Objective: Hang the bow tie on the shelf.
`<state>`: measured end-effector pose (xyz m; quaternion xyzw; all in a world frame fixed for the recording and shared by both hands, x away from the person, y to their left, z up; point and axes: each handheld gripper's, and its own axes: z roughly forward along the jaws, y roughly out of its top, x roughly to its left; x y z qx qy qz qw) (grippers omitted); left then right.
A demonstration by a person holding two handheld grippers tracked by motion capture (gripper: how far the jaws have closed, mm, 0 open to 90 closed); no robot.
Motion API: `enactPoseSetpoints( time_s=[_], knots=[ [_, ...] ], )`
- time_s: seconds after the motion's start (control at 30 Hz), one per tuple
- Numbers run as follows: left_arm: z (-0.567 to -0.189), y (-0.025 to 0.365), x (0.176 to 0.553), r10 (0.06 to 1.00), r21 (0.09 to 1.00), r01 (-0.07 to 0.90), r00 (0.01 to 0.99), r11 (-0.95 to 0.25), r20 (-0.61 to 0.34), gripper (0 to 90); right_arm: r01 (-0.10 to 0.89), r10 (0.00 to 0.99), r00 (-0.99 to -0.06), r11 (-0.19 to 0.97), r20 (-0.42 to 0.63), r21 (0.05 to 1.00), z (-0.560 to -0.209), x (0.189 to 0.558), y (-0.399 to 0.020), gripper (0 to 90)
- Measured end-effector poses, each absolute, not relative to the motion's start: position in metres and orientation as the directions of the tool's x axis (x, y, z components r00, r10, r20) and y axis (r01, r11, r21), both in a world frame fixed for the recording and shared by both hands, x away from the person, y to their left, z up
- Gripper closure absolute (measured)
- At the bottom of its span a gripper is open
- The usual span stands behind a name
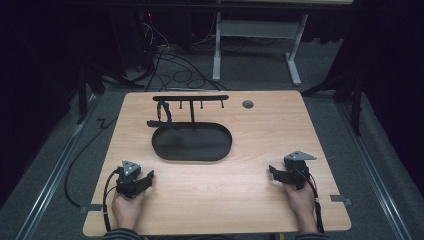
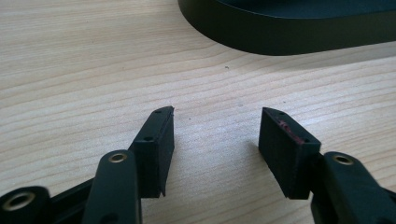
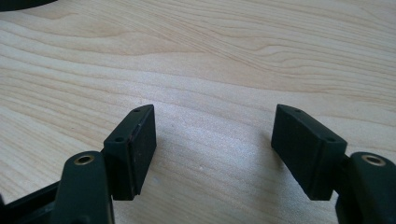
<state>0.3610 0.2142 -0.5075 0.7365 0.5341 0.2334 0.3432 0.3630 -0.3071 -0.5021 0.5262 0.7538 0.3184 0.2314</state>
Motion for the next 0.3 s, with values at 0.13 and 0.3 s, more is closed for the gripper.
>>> enactPoseSetpoints(
  time_s=[0.13, 0.3],
  knots=[
    [-0.5076, 0.2120, 0.3606, 0.946, 0.752, 0.627, 0.324, -0.202, -0.016, 41.2, 0.647, 0.941, -0.337, 0.241, -0.012, 0.723, -0.5020, 0.3629, -0.3069, 32.4],
    [-0.5076, 0.2116, 0.3598, 0.944, 0.750, 0.628, 0.329, -0.206, -0.016, 39.6, 0.647, 0.941, -0.337, 0.241, -0.011, 0.723, -0.5020, 0.3629, -0.3070, 32.5]
  ],
)
